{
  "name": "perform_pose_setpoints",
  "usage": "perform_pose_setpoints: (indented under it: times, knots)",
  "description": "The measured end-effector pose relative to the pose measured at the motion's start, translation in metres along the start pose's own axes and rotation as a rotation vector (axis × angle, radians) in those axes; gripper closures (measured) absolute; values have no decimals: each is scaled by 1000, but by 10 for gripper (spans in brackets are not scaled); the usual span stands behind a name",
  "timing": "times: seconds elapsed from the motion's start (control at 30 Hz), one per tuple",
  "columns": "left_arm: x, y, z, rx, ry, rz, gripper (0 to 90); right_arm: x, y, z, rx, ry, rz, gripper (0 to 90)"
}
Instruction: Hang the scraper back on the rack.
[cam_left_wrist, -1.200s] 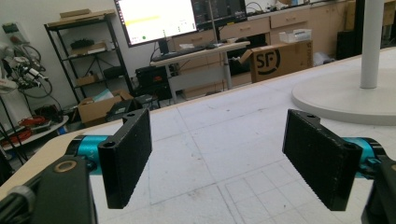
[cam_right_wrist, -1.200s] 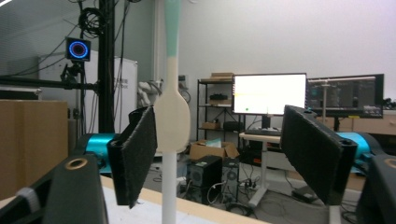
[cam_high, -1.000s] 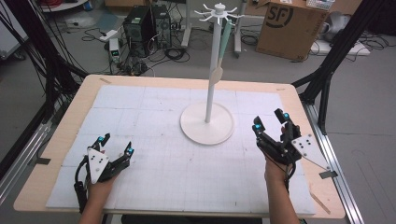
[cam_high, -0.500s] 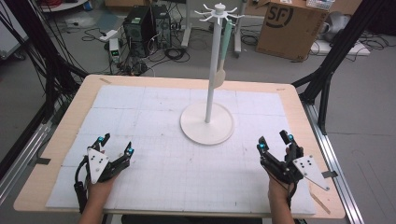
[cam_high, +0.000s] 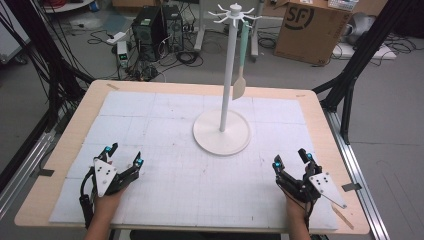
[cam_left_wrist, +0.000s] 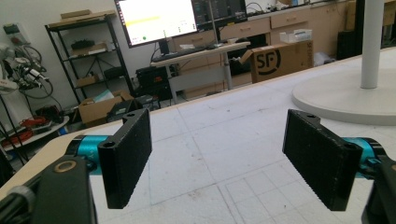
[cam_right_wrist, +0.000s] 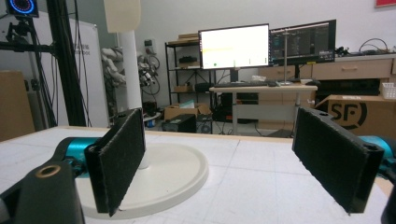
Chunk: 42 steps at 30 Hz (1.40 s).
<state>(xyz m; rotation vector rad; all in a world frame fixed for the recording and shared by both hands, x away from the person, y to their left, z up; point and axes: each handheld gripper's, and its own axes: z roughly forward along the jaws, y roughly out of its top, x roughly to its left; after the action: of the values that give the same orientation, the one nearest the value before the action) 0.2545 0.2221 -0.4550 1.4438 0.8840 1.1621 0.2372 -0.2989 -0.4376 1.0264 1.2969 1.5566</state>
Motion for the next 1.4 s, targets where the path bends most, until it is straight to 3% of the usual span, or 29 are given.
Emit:
perform_pose_setpoints:
  times: [0.17,0.33,0.4,0.7,0.8,1.1,1.4]
  knots:
    - [0,0,0,1,-2,2,245,-2,-11,2,19,-35,-9,169]
    - [0,0,0,1,-1,1,246,-7,-13,2,31,-60,25,168]
    - [0,0,0,1,-1,2,246,-6,-14,2,38,-64,9,168]
    - [0,0,0,4,-1,2,247,-4,-16,7,74,-43,-23,170]
    - [0,0,1,8,0,1,249,-4,-18,10,109,-25,-30,171]
    - [0,0,1,9,0,3,247,-1,-18,12,125,-15,-58,173]
    - [-1,0,-1,-5,-3,11,242,-1,-18,12,130,-18,-57,175]
